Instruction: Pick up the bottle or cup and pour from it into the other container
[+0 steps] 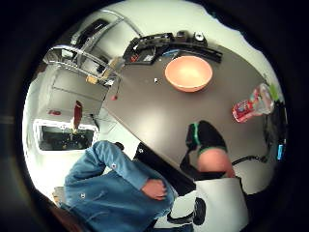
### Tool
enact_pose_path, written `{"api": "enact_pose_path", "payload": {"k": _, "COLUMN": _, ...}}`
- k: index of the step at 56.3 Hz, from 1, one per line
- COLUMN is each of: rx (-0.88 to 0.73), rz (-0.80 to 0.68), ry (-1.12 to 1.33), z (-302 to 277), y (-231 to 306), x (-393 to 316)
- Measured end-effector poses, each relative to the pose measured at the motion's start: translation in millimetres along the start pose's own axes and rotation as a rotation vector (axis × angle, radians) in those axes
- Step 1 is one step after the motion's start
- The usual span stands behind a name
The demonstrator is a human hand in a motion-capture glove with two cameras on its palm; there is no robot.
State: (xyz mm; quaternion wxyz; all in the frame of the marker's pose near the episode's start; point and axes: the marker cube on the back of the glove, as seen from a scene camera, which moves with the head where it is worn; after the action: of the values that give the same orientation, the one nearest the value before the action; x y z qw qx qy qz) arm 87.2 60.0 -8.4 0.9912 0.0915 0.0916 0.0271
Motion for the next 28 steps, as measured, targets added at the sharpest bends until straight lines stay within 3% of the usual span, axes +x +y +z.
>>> {"api": "enact_pose_path", "payload": {"k": 28, "rx": 0.194, "rz": 0.170, "ry": -0.063, "z": 10.3, "y": 45.7, "x": 124.8}}
